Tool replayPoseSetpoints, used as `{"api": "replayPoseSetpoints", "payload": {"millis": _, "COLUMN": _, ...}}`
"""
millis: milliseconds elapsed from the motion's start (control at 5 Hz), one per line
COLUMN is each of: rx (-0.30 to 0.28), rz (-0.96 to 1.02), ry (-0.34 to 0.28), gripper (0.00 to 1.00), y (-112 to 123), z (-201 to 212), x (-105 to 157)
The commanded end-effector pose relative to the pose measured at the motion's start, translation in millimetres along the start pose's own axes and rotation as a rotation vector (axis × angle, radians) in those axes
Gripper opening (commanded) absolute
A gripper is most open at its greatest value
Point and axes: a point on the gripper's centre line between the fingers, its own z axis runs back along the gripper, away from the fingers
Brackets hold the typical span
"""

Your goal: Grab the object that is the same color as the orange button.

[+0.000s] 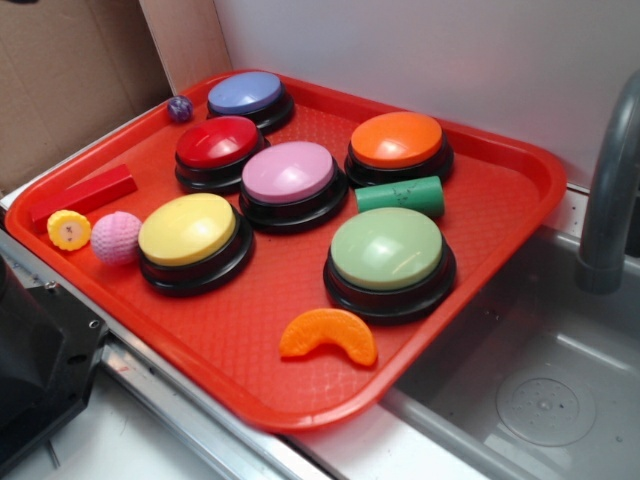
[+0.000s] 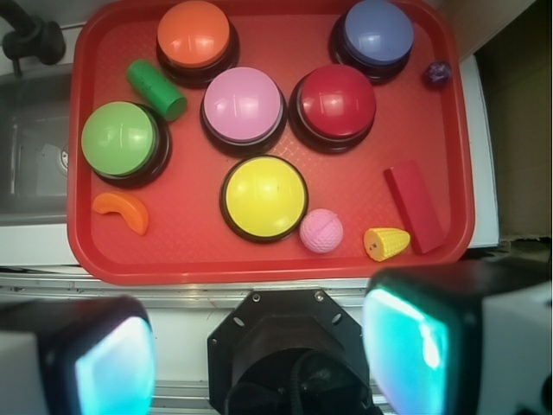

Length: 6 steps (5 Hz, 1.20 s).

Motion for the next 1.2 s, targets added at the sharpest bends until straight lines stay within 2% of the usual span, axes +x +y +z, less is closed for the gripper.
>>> {"api": "replayPoseSetpoints", "payload": {"millis": 0, "rx": 0.0, "rz": 0.0, "ry": 0.0, "gripper": 1.0, "y": 0, "z": 0, "x": 0}}
{"api": "replayPoseSetpoints", "payload": {"millis": 600, "rx": 0.067, "rz": -0.326, "ry": 0.039, "gripper": 1.0, "y": -67, "z": -68, "x": 23}}
{"api": "replayPoseSetpoints", "payload": {"millis": 800, "rx": 0.106, "rz": -0.402, "ry": 0.034, "gripper": 1.0, "y": -89, "z": -98, "x": 27}}
{"api": "replayPoseSetpoints", "payload": {"millis": 1000, "rx": 0.118, "rz": -0.402, "ry": 0.023, "gripper": 1.0, "y": -104, "z": -127, "x": 30}}
